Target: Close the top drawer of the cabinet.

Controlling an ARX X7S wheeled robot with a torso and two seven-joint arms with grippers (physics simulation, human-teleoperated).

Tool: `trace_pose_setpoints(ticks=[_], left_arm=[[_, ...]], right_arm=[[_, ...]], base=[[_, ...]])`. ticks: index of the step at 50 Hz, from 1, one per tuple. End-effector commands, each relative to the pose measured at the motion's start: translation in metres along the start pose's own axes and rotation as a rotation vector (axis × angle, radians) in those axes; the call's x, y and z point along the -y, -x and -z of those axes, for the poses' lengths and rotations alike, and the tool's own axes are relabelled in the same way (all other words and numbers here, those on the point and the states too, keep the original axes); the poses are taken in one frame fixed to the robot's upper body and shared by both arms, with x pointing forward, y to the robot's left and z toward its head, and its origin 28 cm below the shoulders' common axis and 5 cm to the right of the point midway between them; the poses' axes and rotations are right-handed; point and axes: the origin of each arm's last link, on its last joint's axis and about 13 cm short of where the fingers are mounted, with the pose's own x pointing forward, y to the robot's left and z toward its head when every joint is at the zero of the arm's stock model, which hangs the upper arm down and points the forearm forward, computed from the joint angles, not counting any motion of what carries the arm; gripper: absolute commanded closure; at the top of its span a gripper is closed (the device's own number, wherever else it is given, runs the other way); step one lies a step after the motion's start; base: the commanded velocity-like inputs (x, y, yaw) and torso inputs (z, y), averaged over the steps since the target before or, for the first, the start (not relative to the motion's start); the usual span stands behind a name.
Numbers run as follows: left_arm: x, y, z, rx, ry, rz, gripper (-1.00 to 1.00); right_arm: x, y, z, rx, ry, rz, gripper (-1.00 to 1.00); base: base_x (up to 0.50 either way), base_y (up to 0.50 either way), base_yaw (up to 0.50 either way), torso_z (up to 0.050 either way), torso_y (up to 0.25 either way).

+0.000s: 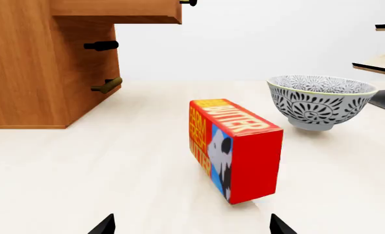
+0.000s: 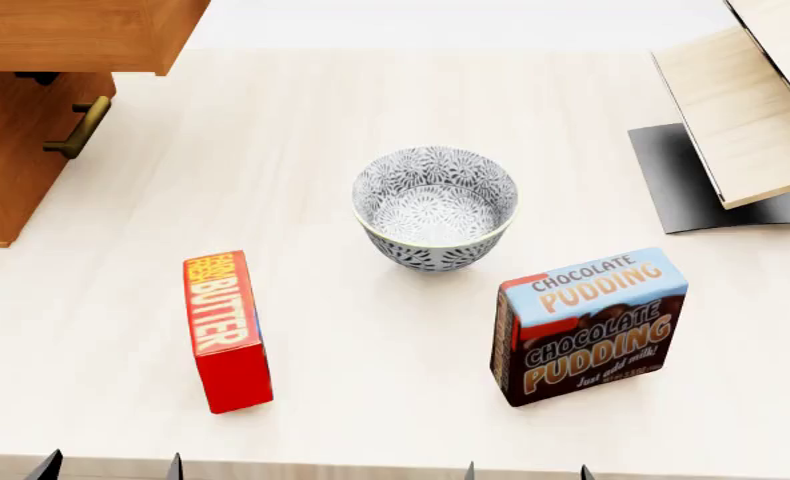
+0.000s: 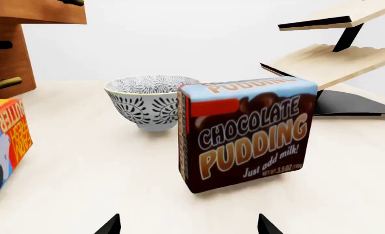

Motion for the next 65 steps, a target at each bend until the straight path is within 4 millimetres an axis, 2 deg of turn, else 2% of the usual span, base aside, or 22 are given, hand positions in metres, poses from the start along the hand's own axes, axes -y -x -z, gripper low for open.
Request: trace_pose_setpoints(ticks=[1, 21, 65], left_arm=[[-0.0001, -0.0008, 0.0003, 0.0, 0.0, 0.0, -1.0], [0.0008, -0.0043, 0.0066, -0.027, -0.001, -0.007, -1.0], [-0.0019, -0.0025, 0.0001, -0.003, 0.015, 0.008, -1.0]], right_arm=[[-0.0003, -0.0007, 0.0001, -0.001, 0.0, 0.0, -1.0], [-0.001, -0.0048, 0.0046, -0.025, 0.017, 0.02, -1.0], [-0.0023, -0.0087, 0.0069, -0.045, 0.036, 0.033, -1.0]], base=[[0.0, 0.0, 0.0, 0.0, 0.0], [0.0, 0.0, 0.0, 0.001, 0.0], [0.0, 0.0, 0.0, 0.05, 0.0]])
